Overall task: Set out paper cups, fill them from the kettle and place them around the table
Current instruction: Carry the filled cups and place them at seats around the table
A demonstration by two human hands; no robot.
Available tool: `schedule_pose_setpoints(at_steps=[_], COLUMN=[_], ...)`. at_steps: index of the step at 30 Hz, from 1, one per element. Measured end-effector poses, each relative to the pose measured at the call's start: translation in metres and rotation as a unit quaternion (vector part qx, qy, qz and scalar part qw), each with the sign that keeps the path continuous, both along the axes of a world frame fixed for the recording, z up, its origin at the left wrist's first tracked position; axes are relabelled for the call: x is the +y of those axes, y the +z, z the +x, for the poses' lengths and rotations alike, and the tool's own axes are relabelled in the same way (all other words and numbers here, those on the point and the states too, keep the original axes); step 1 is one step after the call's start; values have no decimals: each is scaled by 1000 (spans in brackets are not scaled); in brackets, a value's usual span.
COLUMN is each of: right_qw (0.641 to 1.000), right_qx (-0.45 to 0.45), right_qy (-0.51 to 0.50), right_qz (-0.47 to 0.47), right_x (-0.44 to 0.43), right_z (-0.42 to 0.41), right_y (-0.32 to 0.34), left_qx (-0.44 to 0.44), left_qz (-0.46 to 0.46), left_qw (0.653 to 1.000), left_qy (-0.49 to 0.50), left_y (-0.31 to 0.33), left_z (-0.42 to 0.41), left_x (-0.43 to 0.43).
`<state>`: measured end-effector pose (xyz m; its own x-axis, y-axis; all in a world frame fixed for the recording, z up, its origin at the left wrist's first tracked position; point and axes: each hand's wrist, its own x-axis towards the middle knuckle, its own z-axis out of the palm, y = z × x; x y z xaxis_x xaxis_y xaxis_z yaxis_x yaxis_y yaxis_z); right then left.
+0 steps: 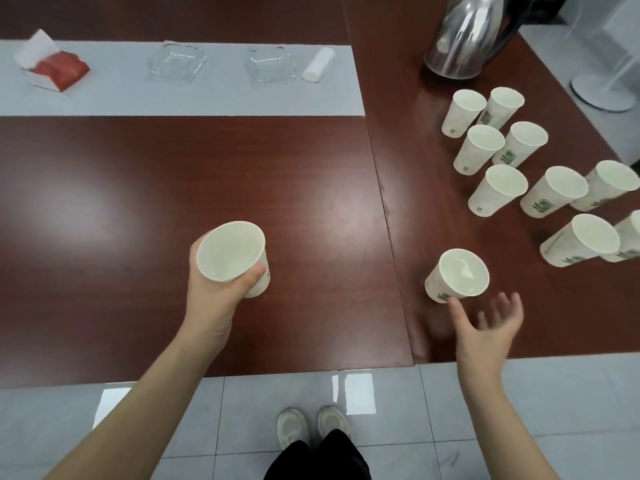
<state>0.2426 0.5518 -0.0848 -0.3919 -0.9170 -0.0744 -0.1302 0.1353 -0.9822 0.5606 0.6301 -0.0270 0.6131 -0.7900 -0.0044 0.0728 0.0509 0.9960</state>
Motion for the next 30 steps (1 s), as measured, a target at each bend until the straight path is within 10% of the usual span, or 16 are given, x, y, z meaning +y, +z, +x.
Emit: schedule_pose_setpoints(at_steps=[5, 15, 30], right_qw=[982, 832, 803], right_qx=[140, 89, 93], right_qy=[96, 547, 588], right_qz=[-80, 18, 24], right_x=[50, 15, 7], right_z=[29, 225, 308], right_y=[33, 79, 32], left_qx=[5, 9, -51], left_qz=[3, -13, 57], left_qw=[1000, 1000, 996], left_qy=[-9, 14, -54], left_y=[4, 12, -44], left_z=[4, 28, 102], left_x=[-3, 1, 12])
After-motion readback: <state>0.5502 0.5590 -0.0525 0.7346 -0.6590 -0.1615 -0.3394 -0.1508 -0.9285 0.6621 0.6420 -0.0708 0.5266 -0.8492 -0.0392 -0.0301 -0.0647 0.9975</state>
